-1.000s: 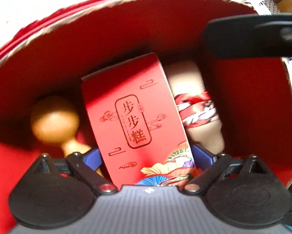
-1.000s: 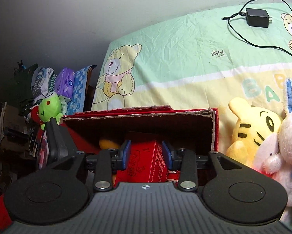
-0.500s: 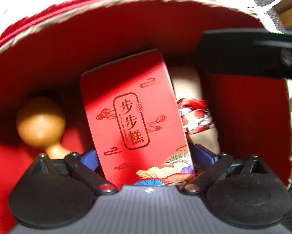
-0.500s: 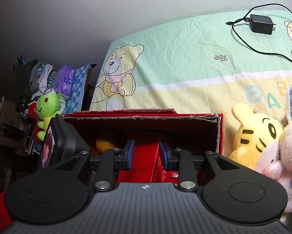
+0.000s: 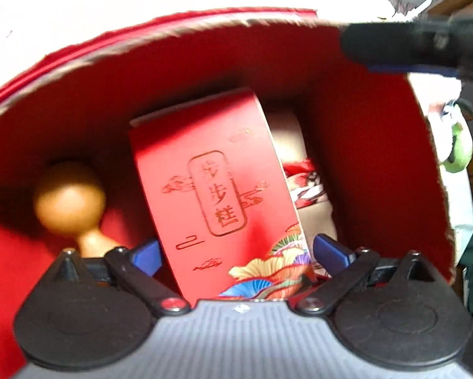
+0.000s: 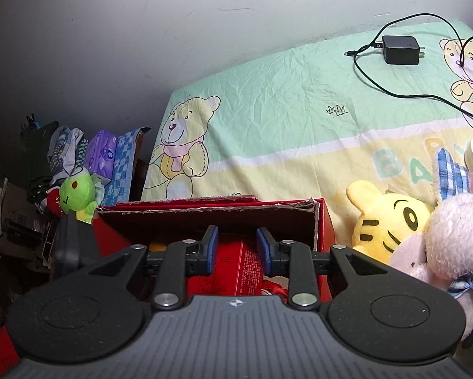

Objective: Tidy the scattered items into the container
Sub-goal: 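Lower the gift box beside the gourd and open the right gripper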

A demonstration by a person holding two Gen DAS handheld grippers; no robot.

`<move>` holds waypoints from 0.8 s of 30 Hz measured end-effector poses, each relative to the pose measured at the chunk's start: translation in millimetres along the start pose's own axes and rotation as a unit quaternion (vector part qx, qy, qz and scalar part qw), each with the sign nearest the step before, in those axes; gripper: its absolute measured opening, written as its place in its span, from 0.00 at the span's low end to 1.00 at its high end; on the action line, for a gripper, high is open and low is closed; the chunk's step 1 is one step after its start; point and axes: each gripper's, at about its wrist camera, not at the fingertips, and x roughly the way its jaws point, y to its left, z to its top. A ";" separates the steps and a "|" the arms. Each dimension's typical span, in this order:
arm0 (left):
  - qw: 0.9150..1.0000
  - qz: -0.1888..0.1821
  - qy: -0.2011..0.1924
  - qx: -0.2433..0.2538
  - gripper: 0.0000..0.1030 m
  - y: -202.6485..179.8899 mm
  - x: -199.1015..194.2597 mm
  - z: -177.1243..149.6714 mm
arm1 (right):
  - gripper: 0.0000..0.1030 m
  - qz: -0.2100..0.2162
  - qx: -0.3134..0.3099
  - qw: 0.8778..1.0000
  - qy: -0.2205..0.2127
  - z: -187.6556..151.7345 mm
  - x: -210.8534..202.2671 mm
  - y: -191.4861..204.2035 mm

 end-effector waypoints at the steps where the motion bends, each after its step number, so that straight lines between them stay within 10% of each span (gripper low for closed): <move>1: 1.000 -0.008 -0.004 -0.006 0.95 5.7 -5.5 -3.7 | 0.30 0.001 0.001 1.000 0.001 -0.6 0.7 -0.1; 11: 0.998 -0.019 -0.015 -0.062 0.95 6.8 -17.0 32.9 | 0.30 0.009 -0.017 1.000 0.015 -10.1 7.9 17.3; 24: 1.000 -0.005 -0.002 -0.017 0.95 -37.1 10.8 29.8 | 0.30 -0.004 -0.016 1.000 -0.002 -16.0 -2.7 15.9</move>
